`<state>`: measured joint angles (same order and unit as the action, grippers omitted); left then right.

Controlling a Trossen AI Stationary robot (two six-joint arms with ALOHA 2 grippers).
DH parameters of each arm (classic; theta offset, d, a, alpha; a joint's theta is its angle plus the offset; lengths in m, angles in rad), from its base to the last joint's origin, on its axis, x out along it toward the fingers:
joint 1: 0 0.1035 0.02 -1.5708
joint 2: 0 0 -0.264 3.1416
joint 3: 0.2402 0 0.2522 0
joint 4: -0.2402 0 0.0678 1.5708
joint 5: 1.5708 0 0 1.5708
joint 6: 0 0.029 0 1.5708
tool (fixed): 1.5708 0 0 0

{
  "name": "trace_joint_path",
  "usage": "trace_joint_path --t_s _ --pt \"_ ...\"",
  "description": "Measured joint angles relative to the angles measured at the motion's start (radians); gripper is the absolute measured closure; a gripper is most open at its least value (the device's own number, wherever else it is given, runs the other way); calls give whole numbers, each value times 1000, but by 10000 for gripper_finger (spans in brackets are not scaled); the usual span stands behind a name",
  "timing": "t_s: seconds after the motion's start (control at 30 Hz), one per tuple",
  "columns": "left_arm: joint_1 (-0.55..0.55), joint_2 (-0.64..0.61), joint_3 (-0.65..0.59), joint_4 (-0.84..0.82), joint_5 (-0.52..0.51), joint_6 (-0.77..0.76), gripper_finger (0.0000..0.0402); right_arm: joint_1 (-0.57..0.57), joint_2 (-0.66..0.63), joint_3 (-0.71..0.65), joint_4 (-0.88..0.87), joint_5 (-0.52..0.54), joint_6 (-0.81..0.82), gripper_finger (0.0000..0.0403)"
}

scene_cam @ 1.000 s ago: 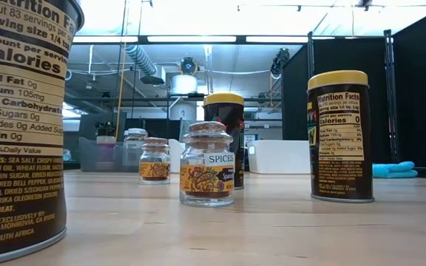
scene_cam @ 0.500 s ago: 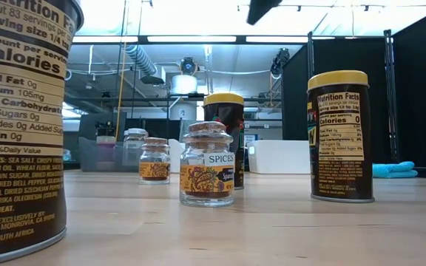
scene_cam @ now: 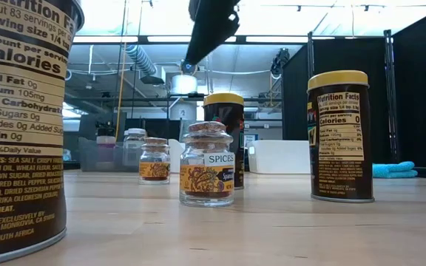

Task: Sort spices by type
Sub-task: Put the bottom brown seasoning bottle into the bottom black bin

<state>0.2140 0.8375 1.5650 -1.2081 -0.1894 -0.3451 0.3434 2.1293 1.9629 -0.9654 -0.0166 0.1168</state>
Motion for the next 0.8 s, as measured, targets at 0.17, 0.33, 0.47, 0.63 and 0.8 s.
trace_joint_path --t_s 0.17,0.33,0.47,0.63,0.8 --pt "0 0 0 0 0 -32 100 3 48 -1 23 -44 -47 91" --pt "0 0 0 -2 1 -67 100 10 91 -2 56 -61 -81 91" --pt "0 -1 0 -20 2 -77 100 11 118 -5 52 -58 -84 91" --pt "0 0 0 -41 5 -77 100 11 172 -6 43 -43 -91 91" --pt "0 0 0 -44 5 -55 100 11 186 -9 62 -32 -84 94"
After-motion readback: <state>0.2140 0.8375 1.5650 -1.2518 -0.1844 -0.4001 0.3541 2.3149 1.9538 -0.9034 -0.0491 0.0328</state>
